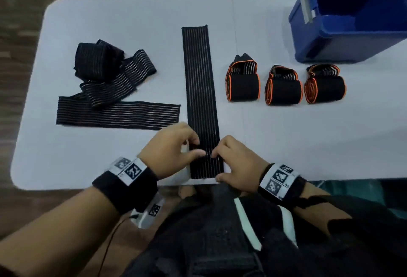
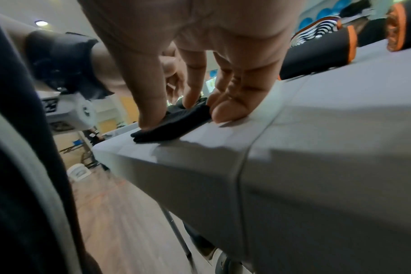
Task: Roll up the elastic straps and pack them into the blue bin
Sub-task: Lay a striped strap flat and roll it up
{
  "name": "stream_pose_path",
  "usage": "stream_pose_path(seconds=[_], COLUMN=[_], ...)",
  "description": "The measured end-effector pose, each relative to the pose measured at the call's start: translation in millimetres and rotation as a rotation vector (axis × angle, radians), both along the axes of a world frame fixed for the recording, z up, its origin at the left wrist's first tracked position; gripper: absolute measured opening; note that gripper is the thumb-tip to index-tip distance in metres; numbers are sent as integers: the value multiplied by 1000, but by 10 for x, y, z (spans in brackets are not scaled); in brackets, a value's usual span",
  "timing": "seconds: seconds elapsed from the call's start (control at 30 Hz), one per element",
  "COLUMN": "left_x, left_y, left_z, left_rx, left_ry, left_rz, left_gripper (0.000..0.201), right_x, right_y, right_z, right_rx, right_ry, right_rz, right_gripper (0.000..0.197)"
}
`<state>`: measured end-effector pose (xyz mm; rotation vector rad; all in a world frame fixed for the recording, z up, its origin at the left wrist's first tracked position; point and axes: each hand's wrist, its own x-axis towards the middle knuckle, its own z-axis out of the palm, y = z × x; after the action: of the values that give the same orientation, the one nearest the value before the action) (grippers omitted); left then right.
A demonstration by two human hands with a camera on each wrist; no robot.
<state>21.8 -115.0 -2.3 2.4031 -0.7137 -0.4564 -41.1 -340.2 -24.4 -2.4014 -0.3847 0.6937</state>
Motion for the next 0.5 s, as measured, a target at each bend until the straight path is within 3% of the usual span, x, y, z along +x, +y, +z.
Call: stream_pose_path(seconds=[0.17, 0.33, 0.5], left_x=[-612, -802, -961], left_y=[36, -77, -119], left_z=[-280, -312, -382], left_rx=[89, 139, 194], left_ry=[24, -96, -176], left_rz=[17, 104, 140], left_gripper=[61, 67, 64], right_x=[-13, -103, -132], right_y=[-48, -57, -34], right_z=[-21, -54, -74], right_rx=[-68, -108, -156], right_ry=[-115, -245, -339], right_rz=[139, 200, 266], right_gripper=[60, 55, 37])
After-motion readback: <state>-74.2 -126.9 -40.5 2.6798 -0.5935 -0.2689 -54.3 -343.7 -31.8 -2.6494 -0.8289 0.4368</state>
